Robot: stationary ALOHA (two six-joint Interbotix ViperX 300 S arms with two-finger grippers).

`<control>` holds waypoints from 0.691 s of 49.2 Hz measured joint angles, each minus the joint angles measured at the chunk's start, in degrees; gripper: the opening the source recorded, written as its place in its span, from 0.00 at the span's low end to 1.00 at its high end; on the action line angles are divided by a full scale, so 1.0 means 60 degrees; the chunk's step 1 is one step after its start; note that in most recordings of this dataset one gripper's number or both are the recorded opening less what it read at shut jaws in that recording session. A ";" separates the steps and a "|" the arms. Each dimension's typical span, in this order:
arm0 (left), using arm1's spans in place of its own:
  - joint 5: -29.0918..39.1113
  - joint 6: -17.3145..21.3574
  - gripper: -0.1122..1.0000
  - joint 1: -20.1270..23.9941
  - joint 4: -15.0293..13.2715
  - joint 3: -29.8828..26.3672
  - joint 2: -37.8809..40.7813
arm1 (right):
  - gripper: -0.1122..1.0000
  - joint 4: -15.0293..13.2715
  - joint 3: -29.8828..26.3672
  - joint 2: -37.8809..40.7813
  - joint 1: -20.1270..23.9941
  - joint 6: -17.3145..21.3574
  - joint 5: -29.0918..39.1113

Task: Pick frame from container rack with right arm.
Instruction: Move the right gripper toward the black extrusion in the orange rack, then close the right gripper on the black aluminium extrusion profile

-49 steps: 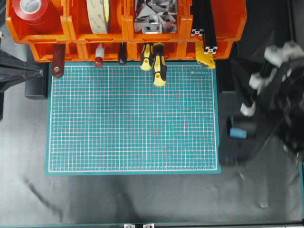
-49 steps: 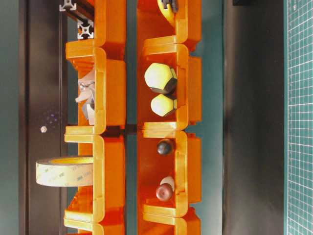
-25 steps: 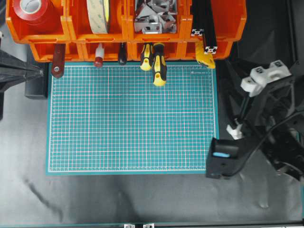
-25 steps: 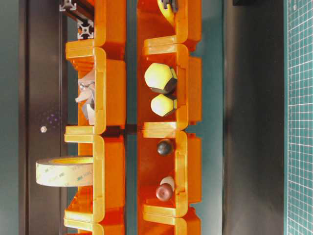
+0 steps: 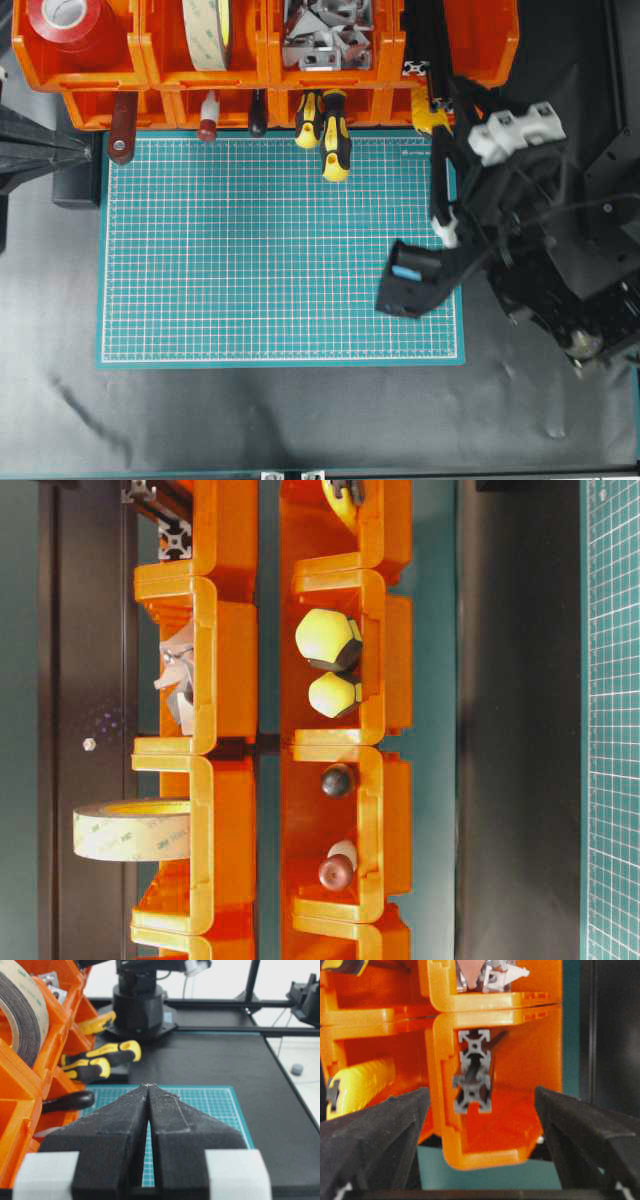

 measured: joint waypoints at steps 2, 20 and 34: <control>0.0000 -0.0059 0.10 0.0000 0.0000 0.0000 0.0000 | 0.83 0.0000 0.0059 0.0015 -0.0059 0.0015 -0.0117; 0.0234 -0.0146 0.10 0.0015 0.0000 0.0000 -0.0015 | 0.80 0.0000 0.0308 0.0088 -0.0469 0.0059 -0.0293; 0.0293 -0.0146 0.10 0.0132 0.0000 0.0000 -0.0146 | 0.50 0.0000 0.0337 0.0293 -0.0527 0.0059 -0.0337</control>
